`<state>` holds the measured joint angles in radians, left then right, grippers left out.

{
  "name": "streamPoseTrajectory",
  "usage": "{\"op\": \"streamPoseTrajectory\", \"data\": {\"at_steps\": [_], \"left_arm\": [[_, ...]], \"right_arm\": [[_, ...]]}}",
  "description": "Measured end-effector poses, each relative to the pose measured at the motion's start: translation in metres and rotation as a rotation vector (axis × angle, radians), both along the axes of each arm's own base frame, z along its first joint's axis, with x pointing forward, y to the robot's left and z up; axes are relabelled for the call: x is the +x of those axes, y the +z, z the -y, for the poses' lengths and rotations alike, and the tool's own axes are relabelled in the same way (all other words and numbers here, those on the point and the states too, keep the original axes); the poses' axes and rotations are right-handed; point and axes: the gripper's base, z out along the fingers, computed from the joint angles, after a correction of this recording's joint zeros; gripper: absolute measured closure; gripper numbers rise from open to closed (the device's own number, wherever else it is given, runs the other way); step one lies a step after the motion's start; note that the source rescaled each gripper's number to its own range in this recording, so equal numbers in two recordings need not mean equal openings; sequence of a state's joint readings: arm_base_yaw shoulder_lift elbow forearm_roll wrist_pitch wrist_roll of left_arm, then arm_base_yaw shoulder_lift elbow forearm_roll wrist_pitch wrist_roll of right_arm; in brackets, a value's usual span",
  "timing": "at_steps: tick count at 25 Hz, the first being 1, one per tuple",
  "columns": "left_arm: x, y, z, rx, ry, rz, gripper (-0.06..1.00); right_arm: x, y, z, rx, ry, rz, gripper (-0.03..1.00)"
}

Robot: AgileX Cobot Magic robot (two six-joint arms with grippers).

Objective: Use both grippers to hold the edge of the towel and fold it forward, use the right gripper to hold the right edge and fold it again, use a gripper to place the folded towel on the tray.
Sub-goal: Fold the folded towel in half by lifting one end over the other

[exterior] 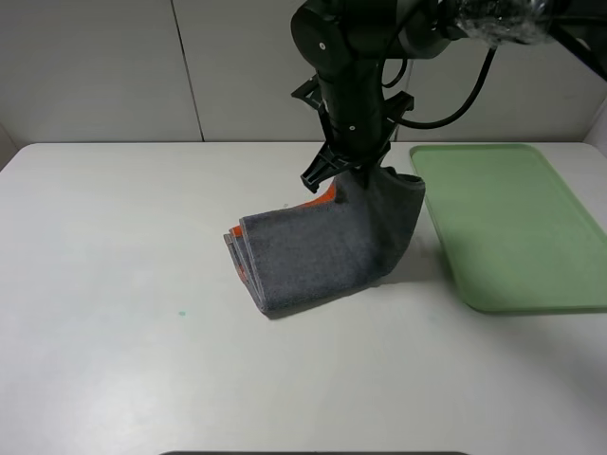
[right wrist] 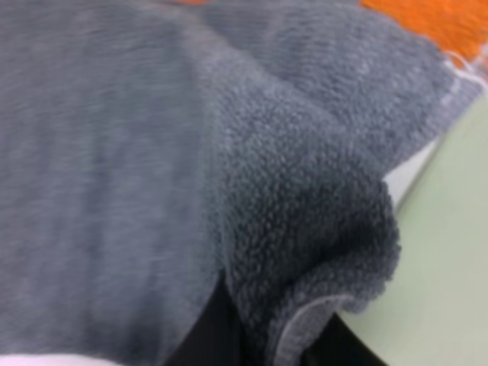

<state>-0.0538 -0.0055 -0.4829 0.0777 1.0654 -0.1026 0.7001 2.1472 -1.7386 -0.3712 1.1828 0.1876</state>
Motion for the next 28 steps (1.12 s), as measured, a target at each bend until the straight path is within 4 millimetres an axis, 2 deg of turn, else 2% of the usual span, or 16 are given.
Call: {"op": "streamPoseTrajectory", "data": {"at_steps": [8, 12, 18, 28], "left_arm": [[0.000, 0.000, 0.000, 0.000, 0.000, 0.000, -0.06], [0.000, 0.000, 0.000, 0.000, 0.000, 0.000, -0.06], [0.000, 0.000, 0.000, 0.000, 0.000, 0.001, -0.06], [0.000, 0.000, 0.000, 0.000, 0.000, 0.001, -0.06]], "right_arm": [[-0.038, -0.002, -0.044, 0.063, 0.084, -0.051, 0.89], [-0.046, -0.003, -0.058, 0.156, 0.042, -0.059, 0.89], [-0.047, -0.003, -0.068, 0.301, -0.073, -0.053, 0.89], [-0.049, -0.003, -0.072, 0.366, -0.120, -0.084, 0.89]]}}
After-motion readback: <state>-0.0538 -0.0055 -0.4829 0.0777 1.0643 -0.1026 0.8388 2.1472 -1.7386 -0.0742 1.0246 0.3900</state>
